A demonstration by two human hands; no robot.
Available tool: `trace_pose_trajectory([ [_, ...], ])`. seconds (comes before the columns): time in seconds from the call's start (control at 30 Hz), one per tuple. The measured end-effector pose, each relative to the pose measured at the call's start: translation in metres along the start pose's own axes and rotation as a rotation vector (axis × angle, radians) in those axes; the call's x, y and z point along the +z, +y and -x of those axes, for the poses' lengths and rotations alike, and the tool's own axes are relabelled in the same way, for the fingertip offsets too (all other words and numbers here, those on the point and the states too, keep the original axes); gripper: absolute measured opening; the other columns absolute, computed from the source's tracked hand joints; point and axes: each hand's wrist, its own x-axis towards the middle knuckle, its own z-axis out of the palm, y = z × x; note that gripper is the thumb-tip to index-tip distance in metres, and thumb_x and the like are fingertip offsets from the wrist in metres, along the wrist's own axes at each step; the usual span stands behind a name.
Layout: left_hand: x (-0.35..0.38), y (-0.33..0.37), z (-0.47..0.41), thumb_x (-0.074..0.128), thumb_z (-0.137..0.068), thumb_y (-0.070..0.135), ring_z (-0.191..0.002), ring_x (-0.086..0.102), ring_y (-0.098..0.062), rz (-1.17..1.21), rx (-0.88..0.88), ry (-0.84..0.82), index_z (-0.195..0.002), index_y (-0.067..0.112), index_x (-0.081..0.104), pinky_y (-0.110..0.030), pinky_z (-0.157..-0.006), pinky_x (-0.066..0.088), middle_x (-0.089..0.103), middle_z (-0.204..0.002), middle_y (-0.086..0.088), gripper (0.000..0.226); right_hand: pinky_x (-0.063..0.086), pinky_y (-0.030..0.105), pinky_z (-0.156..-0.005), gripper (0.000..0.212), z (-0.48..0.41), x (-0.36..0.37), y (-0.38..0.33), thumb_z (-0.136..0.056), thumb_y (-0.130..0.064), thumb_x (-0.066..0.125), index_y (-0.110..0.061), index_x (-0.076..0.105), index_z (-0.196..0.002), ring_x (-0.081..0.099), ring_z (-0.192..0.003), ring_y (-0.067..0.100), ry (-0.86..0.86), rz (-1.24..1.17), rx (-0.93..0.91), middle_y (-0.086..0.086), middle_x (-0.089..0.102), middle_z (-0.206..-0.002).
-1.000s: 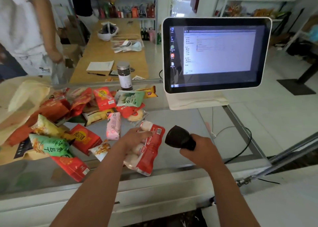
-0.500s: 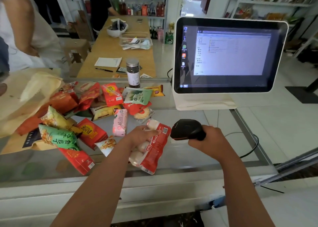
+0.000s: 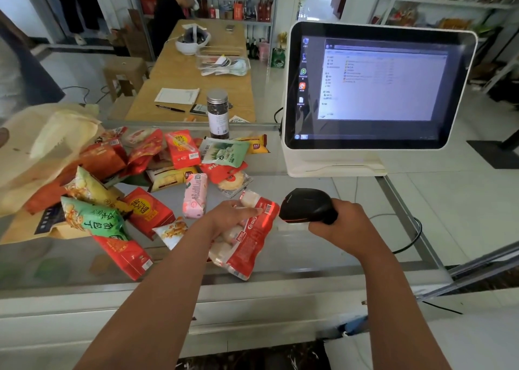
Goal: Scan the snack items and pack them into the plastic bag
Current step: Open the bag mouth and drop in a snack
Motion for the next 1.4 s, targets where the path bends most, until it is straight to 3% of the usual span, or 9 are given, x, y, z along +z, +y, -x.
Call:
trace_pose_trajectory([
  [0.23, -0.001, -0.002, -0.005, 0.067, -0.083, 0.051, -0.074, 0.073, -0.015, -0.003, -0.003, -0.007, -0.111, 0.027, 0.056, -0.029, -0.06, 0.055, 0.073, -0.093, 0.0, 0.039, 0.041, 0.016, -0.059, 0.018, -0.001, -0.001, -0.001, -0.077, -0.018, 0.071, -0.025, 0.058, -0.088, 0.058, -0.071, 0.006, -0.01, 0.009, 0.006, -0.007, 0.06, -0.07],
  [0.33, -0.002, -0.004, -0.007, 0.069, -0.082, 0.05, -0.078, 0.074, -0.017, 0.014, 0.011, -0.015, -0.115, 0.025, 0.058, -0.031, -0.069, 0.056, 0.075, -0.094, -0.001, 0.042, 0.04, 0.016, -0.058, 0.018, -0.001, -0.001, -0.001, -0.077, -0.018, 0.071, -0.027, 0.056, -0.084, 0.058, -0.07, 0.006, 0.0, 0.01, 0.001, -0.006, 0.061, -0.07],
  [0.53, -0.002, -0.003, -0.005, 0.068, -0.083, 0.049, -0.076, 0.074, -0.017, 0.024, 0.016, -0.03, -0.105, 0.028, 0.058, -0.028, -0.061, 0.054, 0.075, -0.09, 0.0, 0.032, 0.048, 0.021, -0.062, 0.019, -0.001, -0.002, 0.0, -0.076, -0.019, 0.071, -0.03, 0.055, -0.079, 0.06, -0.072, 0.01, -0.006, 0.02, -0.003, -0.002, 0.063, -0.071],
  [0.7, -0.002, -0.004, -0.007, 0.069, -0.082, 0.05, -0.079, 0.074, -0.02, 0.02, 0.007, -0.034, -0.111, 0.026, 0.057, -0.033, -0.071, 0.057, 0.075, -0.094, -0.003, 0.039, 0.045, 0.018, -0.062, 0.018, 0.0, -0.001, 0.001, -0.077, -0.019, 0.071, -0.027, 0.057, -0.084, 0.06, -0.071, 0.007, -0.007, 0.023, -0.006, -0.004, 0.062, -0.071],
  [0.87, -0.002, -0.003, -0.005, 0.068, -0.083, 0.049, -0.078, 0.073, -0.019, 0.013, 0.007, -0.03, -0.109, 0.028, 0.056, -0.033, -0.07, 0.056, 0.074, -0.094, -0.003, 0.035, 0.042, 0.016, -0.059, 0.024, 0.001, -0.001, 0.001, -0.077, -0.018, 0.072, -0.033, 0.053, -0.078, 0.06, -0.071, 0.006, -0.002, 0.016, -0.002, -0.005, 0.062, -0.07],
  [1.07, -0.001, -0.001, -0.001, 0.067, -0.085, 0.047, -0.069, 0.073, -0.015, 0.024, 0.002, -0.009, -0.1, 0.03, 0.056, -0.027, -0.059, 0.054, 0.073, -0.088, 0.0, 0.025, 0.043, 0.016, -0.06, 0.018, 0.001, -0.001, 0.004, -0.077, -0.019, 0.072, -0.026, 0.058, -0.086, 0.06, -0.072, 0.007, 0.006, 0.016, 0.001, -0.006, 0.061, -0.07],
  [1.27, 0.002, -0.001, 0.002, 0.067, -0.082, 0.052, -0.073, 0.073, -0.016, 0.011, -0.024, 0.022, -0.12, 0.026, 0.053, -0.027, -0.058, 0.054, 0.073, -0.095, -0.002, 0.048, 0.041, 0.013, -0.063, 0.021, -0.001, 0.006, 0.012, -0.079, -0.02, 0.07, -0.02, 0.059, -0.096, 0.058, -0.075, 0.006, 0.018, 0.008, 0.023, -0.007, 0.06, -0.077],
  [1.4, 0.005, 0.001, 0.006, 0.067, -0.082, 0.052, -0.076, 0.072, -0.016, 0.013, -0.027, 0.039, -0.123, 0.023, 0.053, -0.026, -0.055, 0.054, 0.071, -0.099, -0.004, 0.052, 0.038, 0.01, -0.063, 0.031, 0.001, 0.018, 0.021, -0.078, -0.023, 0.071, -0.019, 0.056, -0.104, 0.057, -0.077, 0.005, -0.019, 0.001, 0.058, -0.003, 0.062, -0.088],
])
